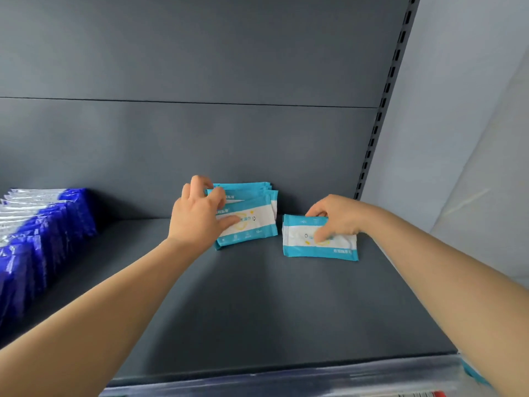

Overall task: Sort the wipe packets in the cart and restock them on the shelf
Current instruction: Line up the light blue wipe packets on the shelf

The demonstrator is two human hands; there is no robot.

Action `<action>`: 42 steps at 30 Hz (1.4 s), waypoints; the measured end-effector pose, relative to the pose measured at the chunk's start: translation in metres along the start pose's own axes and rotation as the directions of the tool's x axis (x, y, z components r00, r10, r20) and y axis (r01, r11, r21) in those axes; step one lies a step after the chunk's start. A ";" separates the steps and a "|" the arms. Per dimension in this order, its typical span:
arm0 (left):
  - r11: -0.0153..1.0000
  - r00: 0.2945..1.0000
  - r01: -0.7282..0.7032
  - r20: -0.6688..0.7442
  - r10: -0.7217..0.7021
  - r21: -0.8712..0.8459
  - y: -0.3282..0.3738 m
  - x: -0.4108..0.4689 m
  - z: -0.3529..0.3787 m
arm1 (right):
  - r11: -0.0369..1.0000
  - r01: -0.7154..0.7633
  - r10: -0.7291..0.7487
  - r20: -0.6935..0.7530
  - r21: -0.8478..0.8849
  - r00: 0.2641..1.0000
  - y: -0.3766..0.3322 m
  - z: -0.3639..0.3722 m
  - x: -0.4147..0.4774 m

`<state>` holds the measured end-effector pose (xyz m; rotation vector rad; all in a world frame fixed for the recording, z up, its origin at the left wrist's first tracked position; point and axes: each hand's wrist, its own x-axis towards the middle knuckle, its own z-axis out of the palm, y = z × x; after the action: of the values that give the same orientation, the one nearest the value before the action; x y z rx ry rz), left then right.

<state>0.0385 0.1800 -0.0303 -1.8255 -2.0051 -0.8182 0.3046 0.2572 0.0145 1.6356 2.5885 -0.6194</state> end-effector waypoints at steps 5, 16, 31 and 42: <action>0.992 0.998 0.018 0.066 -0.009 -0.125 -0.001 -0.010 0.005 | 0.951 0.027 0.021 -0.153 0.308 0.988 -0.004 -0.006 -0.007; 0.863 0.937 0.308 0.284 -0.203 -0.400 0.005 -0.031 -0.010 | 0.361 0.068 0.106 -0.113 0.930 0.988 -0.056 0.040 0.005; 0.788 0.887 0.455 0.288 -0.360 -0.415 -0.013 -0.009 -0.004 | 0.991 -0.119 0.115 -0.071 -0.058 0.991 -0.003 0.013 0.001; 0.803 0.912 0.408 0.245 -0.330 -0.434 -0.018 -0.008 -0.001 | 0.946 0.052 -0.033 -0.065 0.319 0.997 0.008 -0.011 -0.025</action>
<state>0.0225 0.1724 -0.0381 -1.7958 -2.4830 -1.4389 0.3253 0.2429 0.0275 1.7037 2.6842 -1.0614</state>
